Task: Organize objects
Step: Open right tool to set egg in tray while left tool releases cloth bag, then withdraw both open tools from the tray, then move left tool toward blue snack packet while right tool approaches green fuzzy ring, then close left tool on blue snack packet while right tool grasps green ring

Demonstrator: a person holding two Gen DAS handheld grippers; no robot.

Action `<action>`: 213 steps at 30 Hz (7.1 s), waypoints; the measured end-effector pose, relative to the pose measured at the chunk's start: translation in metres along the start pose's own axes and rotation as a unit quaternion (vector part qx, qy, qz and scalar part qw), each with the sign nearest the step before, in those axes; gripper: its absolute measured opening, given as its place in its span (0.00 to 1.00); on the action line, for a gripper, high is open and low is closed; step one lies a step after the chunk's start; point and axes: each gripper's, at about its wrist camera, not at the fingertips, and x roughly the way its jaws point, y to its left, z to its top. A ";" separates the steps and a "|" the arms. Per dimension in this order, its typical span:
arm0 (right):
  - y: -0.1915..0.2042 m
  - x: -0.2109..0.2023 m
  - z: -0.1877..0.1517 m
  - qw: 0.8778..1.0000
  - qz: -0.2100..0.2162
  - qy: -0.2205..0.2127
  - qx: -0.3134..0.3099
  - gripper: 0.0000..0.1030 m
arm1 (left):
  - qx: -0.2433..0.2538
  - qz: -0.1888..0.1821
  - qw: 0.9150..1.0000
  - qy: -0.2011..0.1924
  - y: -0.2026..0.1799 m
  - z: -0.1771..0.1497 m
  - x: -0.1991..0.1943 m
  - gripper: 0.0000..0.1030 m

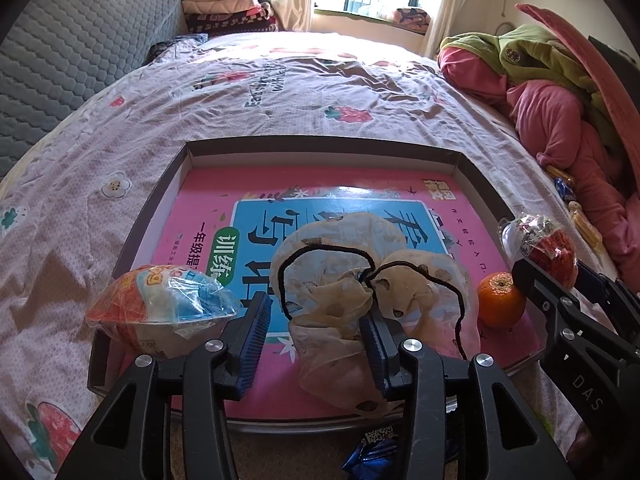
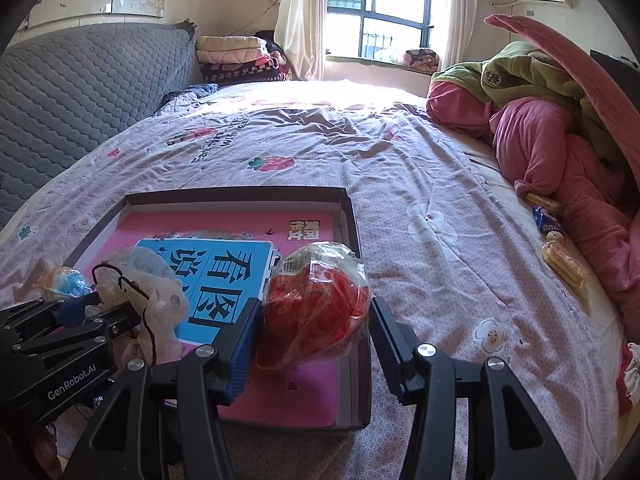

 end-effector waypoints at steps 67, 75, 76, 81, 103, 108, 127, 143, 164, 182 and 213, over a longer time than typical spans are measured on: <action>0.003 -0.074 0.007 0.996 0.041 -0.077 0.010 0.70 | -0.033 0.001 0.991 -0.131 0.032 -0.018 -0.120 0.74; 0.009 -0.087 0.003 0.995 0.046 -0.089 -0.001 0.70 | -0.026 0.016 0.992 -0.122 0.034 -0.036 -0.124 0.74; 0.009 -0.088 0.003 0.995 0.046 -0.089 -0.001 0.70 | -0.020 0.017 0.992 -0.126 0.033 -0.038 -0.126 0.74; 0.009 -0.092 -0.002 0.995 0.049 -0.089 -0.002 0.70 | -0.003 0.014 0.990 -0.137 0.028 -0.044 -0.135 0.74; 0.015 -0.104 -0.020 0.994 0.053 -0.088 -0.039 0.71 | 0.004 -0.005 0.994 -0.113 0.037 -0.058 -0.136 0.74; 0.014 -0.106 -0.026 0.994 0.055 -0.083 -0.047 0.71 | 0.010 -0.011 0.995 -0.099 0.037 -0.062 -0.134 0.74; -0.004 -0.100 -0.041 0.996 0.079 -0.027 -0.030 0.71 | 0.033 -0.019 0.997 -0.071 0.028 -0.070 -0.121 0.74; 0.003 -0.088 -0.057 0.995 0.068 0.021 -0.070 0.71 | 0.055 -0.030 0.997 -0.051 0.006 -0.075 -0.111 0.74; -0.005 -0.079 -0.068 0.993 0.068 0.058 -0.082 0.70 | 0.043 -0.052 0.997 -0.038 -0.032 -0.070 -0.090 0.74; -0.005 -0.065 -0.076 0.991 0.071 0.083 -0.082 0.70 | 0.006 -0.044 0.999 -0.020 -0.040 -0.065 -0.068 0.74; 0.006 -0.037 -0.082 0.989 0.069 0.117 -0.056 0.39 | -0.041 -0.023 0.999 -0.014 -0.036 -0.060 -0.043 0.74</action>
